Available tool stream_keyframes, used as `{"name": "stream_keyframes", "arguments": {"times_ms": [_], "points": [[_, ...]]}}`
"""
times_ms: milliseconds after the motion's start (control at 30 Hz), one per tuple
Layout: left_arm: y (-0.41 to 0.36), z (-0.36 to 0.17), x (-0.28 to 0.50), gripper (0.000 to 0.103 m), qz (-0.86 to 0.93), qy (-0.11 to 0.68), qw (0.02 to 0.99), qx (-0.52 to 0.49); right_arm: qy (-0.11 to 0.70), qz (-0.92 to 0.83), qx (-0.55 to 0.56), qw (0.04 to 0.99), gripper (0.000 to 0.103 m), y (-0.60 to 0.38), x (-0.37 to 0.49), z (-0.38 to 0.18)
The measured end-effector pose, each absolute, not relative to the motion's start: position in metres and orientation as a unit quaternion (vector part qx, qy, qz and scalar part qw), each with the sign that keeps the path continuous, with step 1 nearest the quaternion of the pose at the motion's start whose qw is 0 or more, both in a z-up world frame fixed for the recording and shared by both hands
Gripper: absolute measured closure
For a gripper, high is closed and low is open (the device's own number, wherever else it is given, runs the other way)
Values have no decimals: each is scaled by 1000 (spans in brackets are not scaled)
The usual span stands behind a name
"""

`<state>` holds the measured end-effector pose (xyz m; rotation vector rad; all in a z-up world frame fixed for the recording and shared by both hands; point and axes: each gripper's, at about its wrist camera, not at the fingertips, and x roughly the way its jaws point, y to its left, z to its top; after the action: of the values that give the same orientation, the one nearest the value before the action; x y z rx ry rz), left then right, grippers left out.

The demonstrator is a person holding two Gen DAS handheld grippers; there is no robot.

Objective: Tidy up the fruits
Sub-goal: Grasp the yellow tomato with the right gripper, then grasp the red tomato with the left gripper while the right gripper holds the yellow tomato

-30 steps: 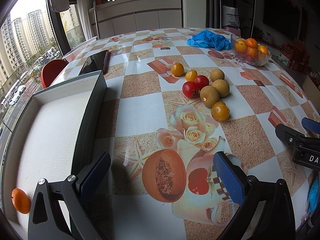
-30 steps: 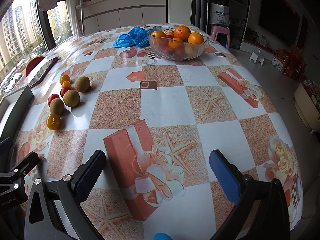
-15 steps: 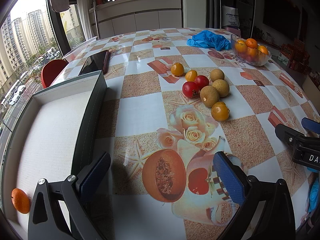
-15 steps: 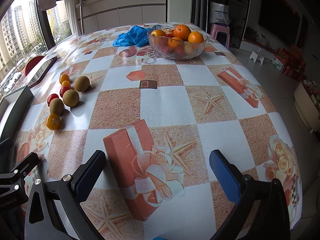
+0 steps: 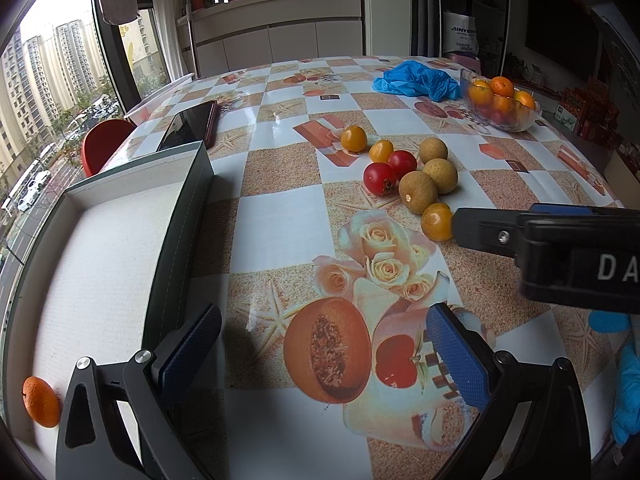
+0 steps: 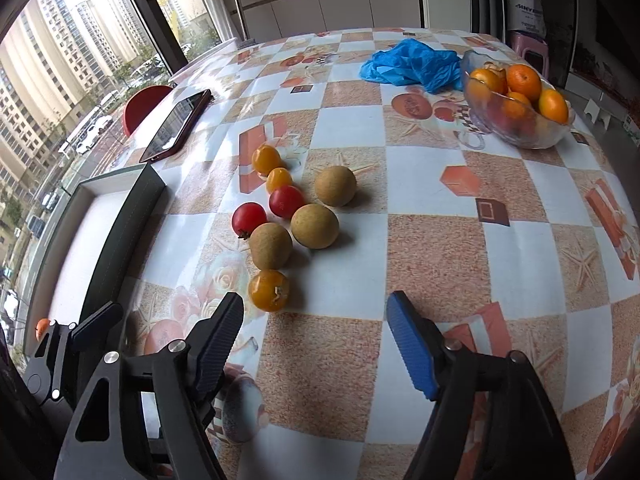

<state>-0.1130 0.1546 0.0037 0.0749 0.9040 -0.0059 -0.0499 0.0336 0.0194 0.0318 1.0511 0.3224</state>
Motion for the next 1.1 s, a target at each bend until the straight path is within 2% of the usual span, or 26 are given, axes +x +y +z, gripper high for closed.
{"name": "stream_keyframes", "arguments": {"times_ms": [100, 167, 200, 233, 533, 700, 733, 767, 900, 1100], "points": [[155, 4, -113, 0, -3, 437, 899, 36, 499, 168, -8, 850, 40, 49, -46, 18], [155, 3, -113, 0, -3, 437, 899, 36, 496, 175, -26, 850, 55, 56, -46, 17], [155, 3, -113, 0, -3, 437, 899, 36, 494, 181, -32, 850, 71, 58, -46, 17], [155, 3, -113, 0, -3, 437, 899, 36, 490, 198, -27, 849, 79, 58, -47, 17], [152, 10, -102, 0, 3, 462, 886, 35, 474, 151, 30, 867, 79, -24, -66, 16], [138, 18, -75, 0, 3, 454, 888, 78, 466, 130, 59, 873, 79, -65, -82, 12], [137, 16, -67, 3, 6, 461, 883, 84, 465, 130, 62, 874, 79, -68, -85, 12], [138, 12, -59, 12, 6, 471, 878, 82, 463, 130, 64, 874, 79, -71, -87, 12], [147, 11, -33, 13, -2, 488, 872, 34, 461, 136, 68, 874, 79, -74, -90, 11], [140, 9, -12, 13, -3, 490, 872, 13, 460, 142, 69, 874, 79, -76, -90, 9]]}}
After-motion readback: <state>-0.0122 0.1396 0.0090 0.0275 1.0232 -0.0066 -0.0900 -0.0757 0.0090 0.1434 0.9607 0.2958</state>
